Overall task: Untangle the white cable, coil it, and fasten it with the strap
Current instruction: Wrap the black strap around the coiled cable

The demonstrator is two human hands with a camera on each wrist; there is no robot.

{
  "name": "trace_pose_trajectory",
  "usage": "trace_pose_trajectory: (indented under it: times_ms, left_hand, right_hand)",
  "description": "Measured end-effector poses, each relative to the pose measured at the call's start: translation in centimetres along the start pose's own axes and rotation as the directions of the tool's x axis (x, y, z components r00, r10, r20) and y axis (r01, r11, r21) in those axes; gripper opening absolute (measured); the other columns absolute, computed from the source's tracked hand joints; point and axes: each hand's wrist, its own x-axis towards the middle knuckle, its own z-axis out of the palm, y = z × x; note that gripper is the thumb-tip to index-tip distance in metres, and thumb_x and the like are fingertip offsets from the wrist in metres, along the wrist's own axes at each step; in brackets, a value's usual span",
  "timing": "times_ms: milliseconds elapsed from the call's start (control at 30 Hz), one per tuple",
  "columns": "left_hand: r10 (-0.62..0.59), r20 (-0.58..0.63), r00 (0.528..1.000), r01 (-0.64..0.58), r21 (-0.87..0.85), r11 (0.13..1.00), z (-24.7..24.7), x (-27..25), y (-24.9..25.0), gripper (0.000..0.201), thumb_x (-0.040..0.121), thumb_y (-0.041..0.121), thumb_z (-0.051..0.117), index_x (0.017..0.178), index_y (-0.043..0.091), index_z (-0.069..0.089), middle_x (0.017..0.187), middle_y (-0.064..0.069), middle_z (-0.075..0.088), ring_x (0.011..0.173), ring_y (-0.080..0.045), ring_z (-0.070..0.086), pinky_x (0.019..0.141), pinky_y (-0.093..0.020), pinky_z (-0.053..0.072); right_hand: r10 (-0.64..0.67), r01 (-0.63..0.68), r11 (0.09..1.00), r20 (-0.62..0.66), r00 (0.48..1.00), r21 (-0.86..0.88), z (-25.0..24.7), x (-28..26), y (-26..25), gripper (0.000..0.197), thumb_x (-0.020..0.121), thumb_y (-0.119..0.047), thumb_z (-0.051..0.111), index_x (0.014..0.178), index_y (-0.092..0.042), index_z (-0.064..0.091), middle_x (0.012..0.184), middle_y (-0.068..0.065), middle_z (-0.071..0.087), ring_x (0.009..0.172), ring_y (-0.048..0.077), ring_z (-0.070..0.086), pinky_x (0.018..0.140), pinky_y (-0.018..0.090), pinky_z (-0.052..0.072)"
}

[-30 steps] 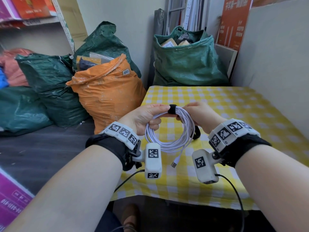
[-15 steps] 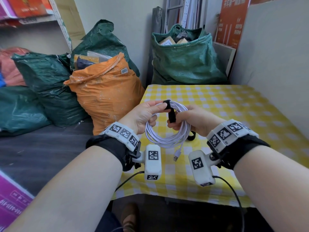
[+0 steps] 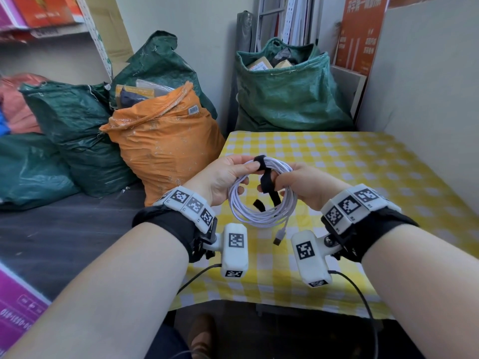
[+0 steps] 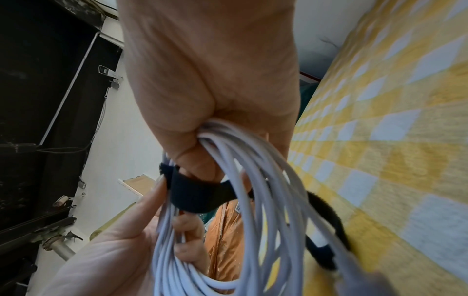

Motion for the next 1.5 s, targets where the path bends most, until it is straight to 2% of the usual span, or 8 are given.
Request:
trace_pose_trajectory:
  times_ms: [167, 300, 467, 633, 867, 933, 1200, 1500]
  left_hand:
    - [-0.014, 0.025, 1.000, 0.014, -0.004, 1.000, 0.1, -0.3, 0.6, 0.005, 0.092, 0.013, 0.058, 0.094, 0.015, 0.062, 0.072, 0.003, 0.067, 0.055, -0.010, 0.057, 0.052, -0.024, 0.042]
    - [-0.023, 0.005, 1.000, 0.023, -0.048, 0.999, 0.4, -0.2, 0.8, 0.004, 0.090, 0.010, 0.059, 0.091, 0.013, 0.058, 0.071, -0.005, 0.054, 0.051, -0.014, 0.048, 0.044, -0.020, 0.045]
    - [-0.038, -0.017, 0.999, 0.038, -0.009, 0.999, 0.8, 0.0, 0.7, 0.008, 0.091, 0.009, 0.059, 0.098, 0.010, 0.055, 0.062, -0.003, 0.046, 0.037, -0.006, 0.041, 0.039, -0.017, 0.030]
    - [-0.124, -0.023, 0.992, 0.123, -0.026, 0.992, 1.2, 0.2, 0.9, 0.003, 0.092, 0.012, 0.057, 0.095, 0.010, 0.056, 0.060, 0.000, 0.040, 0.034, -0.005, 0.033, 0.035, -0.017, 0.024]
    - [-0.256, 0.014, 0.967, 0.256, -0.092, 0.962, 1.1, 0.2, 1.0, 0.019, 0.093, 0.019, 0.055, 0.077, 0.008, 0.053, 0.054, 0.002, 0.038, 0.033, -0.005, 0.030, 0.032, -0.016, 0.023]
    - [-0.243, 0.023, 0.970, 0.244, -0.060, 0.968, 0.9, 0.1, 0.9, 0.015, 0.093, 0.020, 0.056, 0.084, 0.008, 0.054, 0.061, 0.001, 0.039, 0.032, -0.004, 0.029, 0.032, -0.016, 0.022]
    - [-0.227, 0.073, 0.971, 0.222, 0.078, 0.972, -0.4, -0.8, 0.6, 0.014, 0.093, 0.021, 0.057, 0.092, 0.012, 0.068, 0.071, -0.003, 0.062, 0.037, -0.005, 0.024, 0.038, -0.016, 0.018]
    - [-0.214, 0.245, 0.945, 0.176, 0.168, 0.970, 0.0, -1.4, 0.3, 0.014, 0.094, 0.022, 0.055, 0.086, 0.014, 0.063, 0.047, 0.005, 0.028, 0.035, -0.005, 0.019, 0.036, -0.017, 0.014]
  right_hand:
    - [-0.070, 0.069, 0.997, -0.042, 0.997, -0.021, 0.1, 0.2, 0.1, 0.021, 0.077, 0.006, 0.066, 0.066, -0.010, 0.057, 0.067, 0.009, 0.054, 0.064, 0.019, 0.051, 0.067, 0.031, 0.044]
    - [-0.106, 0.111, 0.994, -0.181, 0.978, 0.020, 0.7, 0.1, -0.4, 0.014, 0.079, -0.006, 0.072, 0.085, -0.006, 0.060, 0.071, 0.010, 0.060, 0.060, 0.019, 0.060, 0.066, 0.032, 0.054]
    - [-0.285, 0.219, 0.949, -0.320, 0.904, -0.226, 1.2, 0.8, -0.3, 0.050, 0.070, -0.019, 0.081, 0.101, -0.020, 0.042, 0.080, 0.001, 0.053, 0.061, 0.014, 0.052, 0.062, 0.033, 0.047]
    - [-0.549, 0.365, 0.776, -0.267, 0.792, -0.514, 1.5, 1.1, 0.0, 0.035, 0.070, -0.025, 0.081, 0.087, -0.024, 0.050, 0.098, -0.001, 0.047, 0.078, 0.013, 0.045, 0.068, 0.027, 0.038]
    - [-0.606, 0.393, 0.709, -0.221, 0.764, -0.585, 1.7, 1.0, 0.1, 0.023, 0.081, -0.014, 0.069, 0.073, -0.020, 0.048, 0.081, -0.004, 0.050, 0.076, 0.017, 0.047, 0.059, 0.018, 0.032]
    - [-0.591, 0.392, 0.742, -0.256, 0.765, -0.543, 1.6, 0.9, 0.0, 0.024, 0.085, -0.011, 0.062, 0.071, -0.017, 0.044, 0.070, -0.004, 0.048, 0.070, 0.019, 0.047, 0.056, 0.015, 0.033]
    - [-0.362, 0.318, 0.932, -0.536, 0.763, -0.177, 0.4, 0.8, -0.2, 0.026, 0.088, -0.005, 0.053, 0.065, -0.010, 0.042, 0.069, 0.019, 0.057, 0.072, 0.039, 0.066, 0.065, 0.055, 0.054]
    - [-0.124, 0.122, 0.992, -0.553, 0.824, -0.040, -0.8, 1.2, 0.7, 0.026, 0.084, 0.000, 0.061, 0.079, -0.017, 0.042, 0.069, 0.011, 0.062, 0.051, 0.021, 0.067, 0.053, 0.036, 0.058]
